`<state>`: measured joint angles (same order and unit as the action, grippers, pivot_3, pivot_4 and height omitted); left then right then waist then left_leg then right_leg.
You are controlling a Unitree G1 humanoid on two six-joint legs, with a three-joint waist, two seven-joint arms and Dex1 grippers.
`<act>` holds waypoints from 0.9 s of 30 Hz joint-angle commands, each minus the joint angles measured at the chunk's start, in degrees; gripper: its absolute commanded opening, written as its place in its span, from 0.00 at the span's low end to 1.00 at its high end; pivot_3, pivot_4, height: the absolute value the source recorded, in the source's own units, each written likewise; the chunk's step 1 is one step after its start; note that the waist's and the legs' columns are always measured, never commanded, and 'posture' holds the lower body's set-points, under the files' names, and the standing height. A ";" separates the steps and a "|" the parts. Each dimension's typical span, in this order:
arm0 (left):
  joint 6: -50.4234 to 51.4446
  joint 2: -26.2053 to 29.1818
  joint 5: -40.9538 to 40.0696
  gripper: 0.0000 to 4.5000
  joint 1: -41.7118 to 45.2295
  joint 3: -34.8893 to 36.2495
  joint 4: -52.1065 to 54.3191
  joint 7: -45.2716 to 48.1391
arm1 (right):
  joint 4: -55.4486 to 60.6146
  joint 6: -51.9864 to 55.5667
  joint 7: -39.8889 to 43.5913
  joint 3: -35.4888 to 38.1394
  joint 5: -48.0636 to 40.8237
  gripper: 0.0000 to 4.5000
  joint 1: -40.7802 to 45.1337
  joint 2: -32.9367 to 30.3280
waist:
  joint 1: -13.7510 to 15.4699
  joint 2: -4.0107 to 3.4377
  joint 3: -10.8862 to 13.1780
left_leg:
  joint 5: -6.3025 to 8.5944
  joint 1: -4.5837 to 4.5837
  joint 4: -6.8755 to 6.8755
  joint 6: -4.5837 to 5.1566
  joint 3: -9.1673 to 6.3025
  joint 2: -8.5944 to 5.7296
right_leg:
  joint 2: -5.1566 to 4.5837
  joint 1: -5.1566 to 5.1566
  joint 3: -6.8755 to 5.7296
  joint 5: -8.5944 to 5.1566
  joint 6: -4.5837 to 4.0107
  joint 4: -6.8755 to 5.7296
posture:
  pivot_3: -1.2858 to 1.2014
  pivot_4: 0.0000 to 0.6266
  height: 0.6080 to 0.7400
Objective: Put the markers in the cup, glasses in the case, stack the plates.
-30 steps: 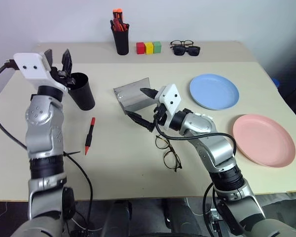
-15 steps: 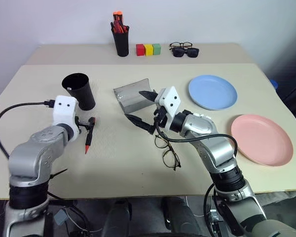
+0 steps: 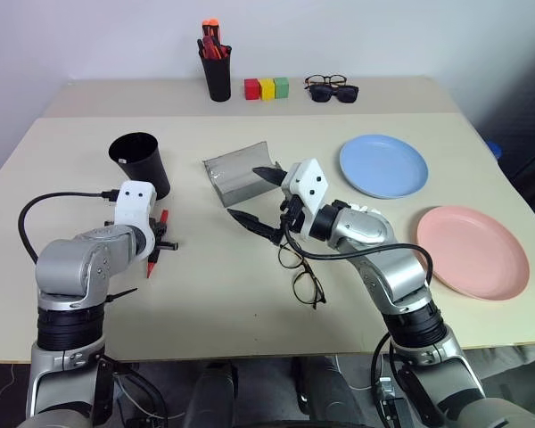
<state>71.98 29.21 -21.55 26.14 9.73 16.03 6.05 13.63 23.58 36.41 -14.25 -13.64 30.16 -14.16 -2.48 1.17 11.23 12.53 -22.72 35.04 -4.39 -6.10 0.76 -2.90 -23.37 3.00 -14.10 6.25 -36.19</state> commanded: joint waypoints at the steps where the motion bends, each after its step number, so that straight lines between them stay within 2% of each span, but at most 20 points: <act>1: -17.66 0.12 1.64 0.01 0.77 -1.04 6.62 5.54 | 2.46 -0.27 -0.01 0.29 -0.20 1.00 0.65 0.03 | 0.05 0.00 0.00 | 0.00 -0.02 0.00 0.00 0.00 0.00 | -0.01 0.00 0.00 0.00 0.00 0.02 | 0.52 0.24 1.00; 3: -28.16 -1.09 -0.10 0.01 1.82 -0.10 10.29 10.50 | 2.12 -0.44 0.07 0.33 -0.18 1.00 0.87 0.06 | 0.19 0.00 0.00 | 0.00 -0.09 0.00 -0.01 0.01 0.00 | -0.02 -0.07 0.00 0.01 -0.03 0.05 | 0.52 0.24 1.00; 6: -35.77 -4.83 -1.99 0.01 5.03 3.95 9.79 10.15 | 1.62 -0.74 0.09 0.26 -0.13 1.00 1.28 0.31 | 0.55 0.00 0.00 | -0.02 -0.21 0.03 -0.05 0.02 -0.01 | -0.05 -0.10 -0.02 0.01 -0.04 0.10 | 0.52 0.24 1.00; 12: -55.85 -3.72 14.87 0.01 10.59 3.54 -5.26 -1.39 | 0.09 -1.64 -0.13 0.13 -0.17 1.00 2.52 1.73 | -0.16 -0.02 0.00 | -0.02 -0.04 0.01 -0.03 0.04 0.01 | 0.03 -0.07 0.02 0.03 -0.03 0.04 | 0.52 0.24 1.00; 16: -65.55 -4.06 18.75 0.01 12.70 3.30 -17.17 -4.53 | -0.93 -2.29 -0.08 0.04 -0.02 1.00 3.37 2.61 | 0.09 -0.02 0.00 | -0.02 -0.10 0.03 -0.02 0.04 0.02 | 0.04 -0.07 0.02 0.03 -0.02 0.05 | 0.52 0.24 1.00; 21: -74.28 -5.49 18.94 0.01 15.00 3.66 -29.09 -5.64 | -0.98 -2.47 -0.15 0.00 0.23 1.00 3.34 2.91 | 0.48 -0.01 0.00 | -0.02 -0.22 0.08 -0.02 0.03 0.00 | 0.00 -0.09 -0.02 0.04 0.00 0.09 | 0.52 0.24 1.00; 26: -78.24 -5.54 18.25 0.01 16.12 4.23 -36.50 -5.49 | -0.12 -2.19 -0.49 0.20 0.45 1.00 2.58 2.61 | 0.16 -0.01 0.00 | -0.02 -0.22 0.06 -0.02 0.00 0.00 | 0.01 -0.14 -0.03 0.04 0.00 0.05 | 0.52 0.24 1.00; 27: -78.69 -5.52 18.05 0.15 16.24 4.32 -37.27 -5.46 | 0.00 -2.13 -0.58 0.23 0.50 1.00 2.49 2.59 | 0.08 -0.01 0.00 | -0.02 -0.22 0.06 -0.02 0.01 0.00 | 0.01 -0.13 -0.03 0.04 0.01 0.05 | 0.52 0.24 1.00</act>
<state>-4.59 23.29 -3.14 40.91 12.72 -21.25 0.71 11.85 22.23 36.23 -14.37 -13.03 32.37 -11.89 -2.40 1.16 11.24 12.51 -22.93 35.10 -4.41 -6.09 0.76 -2.88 -23.51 2.97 -14.05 6.26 -36.14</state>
